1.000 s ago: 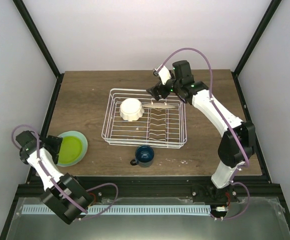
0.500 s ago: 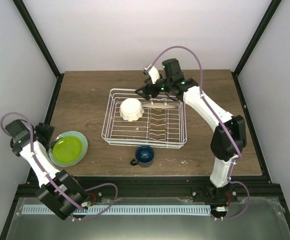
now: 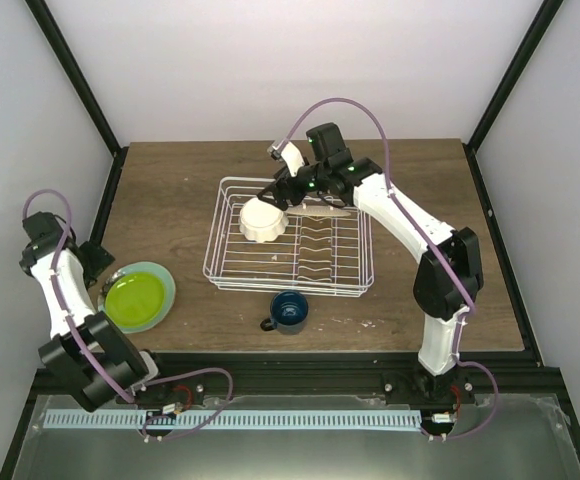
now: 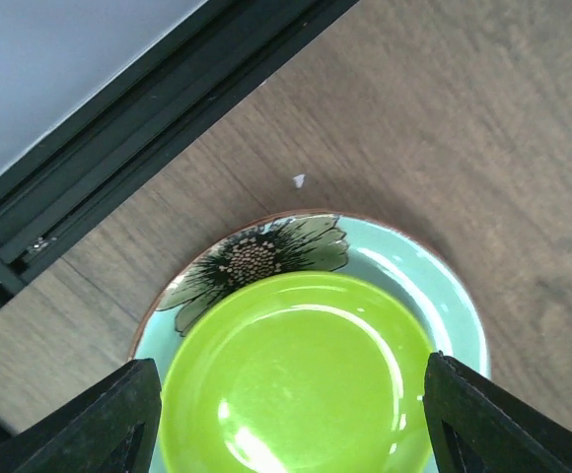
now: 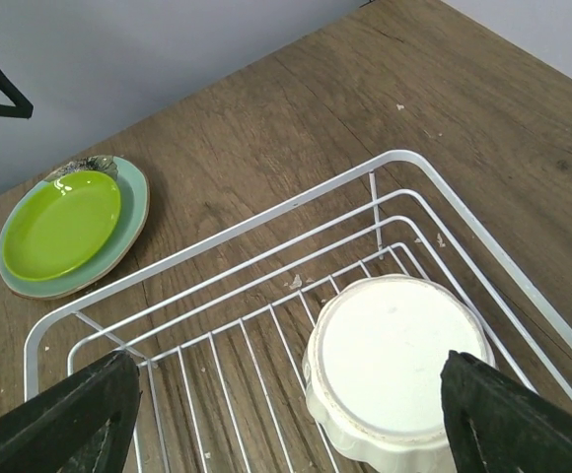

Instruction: Load the mixed dishes into the dish rack

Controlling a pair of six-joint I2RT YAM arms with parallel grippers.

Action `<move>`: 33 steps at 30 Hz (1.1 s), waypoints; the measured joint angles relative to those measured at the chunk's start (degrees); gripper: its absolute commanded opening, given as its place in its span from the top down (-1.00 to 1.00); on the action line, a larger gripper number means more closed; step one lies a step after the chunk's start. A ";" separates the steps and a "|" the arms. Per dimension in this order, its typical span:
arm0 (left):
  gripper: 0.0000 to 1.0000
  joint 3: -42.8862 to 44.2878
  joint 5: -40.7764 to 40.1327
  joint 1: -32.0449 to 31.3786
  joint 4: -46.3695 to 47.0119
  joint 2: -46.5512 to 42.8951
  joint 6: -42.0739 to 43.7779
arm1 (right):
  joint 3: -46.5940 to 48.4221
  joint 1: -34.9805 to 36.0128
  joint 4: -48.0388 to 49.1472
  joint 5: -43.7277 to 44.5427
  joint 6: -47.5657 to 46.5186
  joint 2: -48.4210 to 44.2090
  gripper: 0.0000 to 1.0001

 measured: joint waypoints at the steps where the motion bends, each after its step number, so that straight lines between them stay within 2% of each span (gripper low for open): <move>1: -0.47 0.42 -0.94 -0.37 -0.63 0.76 0.79 | 0.02 -0.04 -0.11 0.04 0.00 0.00 -0.71; 7: -0.47 3.61 -4.44 -1.86 -2.97 5.55 4.02 | 0.04 -0.04 -0.74 0.04 0.00 0.00 -0.75; 17: -0.44 4.74 -5.14 -2.75 -3.04 18.36 6.19 | 0.04 -0.04 -1.07 0.17 -0.31 0.00 -0.78; 33: -0.40 3.52 -3.52 -4.02 1.86 24.33 5.99 | 0.04 -0.04 -1.53 0.24 -1.97 1.66 -0.80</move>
